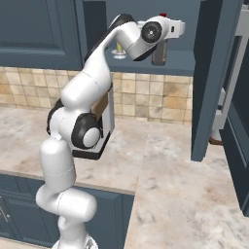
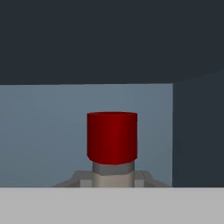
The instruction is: Get the candle and the liquor from the cabinet and move them to the dining counter.
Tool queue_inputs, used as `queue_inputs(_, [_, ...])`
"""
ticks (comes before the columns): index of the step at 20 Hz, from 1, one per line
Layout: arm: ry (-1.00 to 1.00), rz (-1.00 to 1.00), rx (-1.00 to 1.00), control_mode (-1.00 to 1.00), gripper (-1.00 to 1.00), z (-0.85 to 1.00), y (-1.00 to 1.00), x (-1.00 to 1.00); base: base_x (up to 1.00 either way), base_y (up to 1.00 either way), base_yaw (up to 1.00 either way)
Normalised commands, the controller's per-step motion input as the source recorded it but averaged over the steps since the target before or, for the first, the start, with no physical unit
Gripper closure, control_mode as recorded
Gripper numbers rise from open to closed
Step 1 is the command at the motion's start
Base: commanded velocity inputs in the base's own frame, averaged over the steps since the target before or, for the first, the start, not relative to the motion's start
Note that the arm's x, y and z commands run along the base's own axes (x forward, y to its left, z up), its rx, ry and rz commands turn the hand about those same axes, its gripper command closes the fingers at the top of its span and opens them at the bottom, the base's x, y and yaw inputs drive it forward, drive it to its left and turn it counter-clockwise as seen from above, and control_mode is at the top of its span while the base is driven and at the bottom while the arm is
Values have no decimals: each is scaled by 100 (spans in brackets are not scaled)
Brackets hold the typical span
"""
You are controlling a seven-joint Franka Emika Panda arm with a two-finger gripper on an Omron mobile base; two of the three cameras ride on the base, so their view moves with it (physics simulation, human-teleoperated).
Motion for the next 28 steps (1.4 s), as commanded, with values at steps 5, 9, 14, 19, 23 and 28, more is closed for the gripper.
queue_inputs(5, [0,0,0,-100,100,0,0,0,0,0,0])
queue_inputs(9, [0,0,0,-100,100,0,0,-3,0,0,0])
queue_inputs(14, [0,0,0,-100,100,0,0,-10,0,0,0])
queue_inputs(19, [-2,0,0,-100,100,-1,11,-19,0,0,0])
queue_inputs(23, [-5,0,0,-100,100,-2,18,-31,0,0,0])
queue_inputs(28, [-8,0,0,-100,100,0,18,-63,0,0,0])
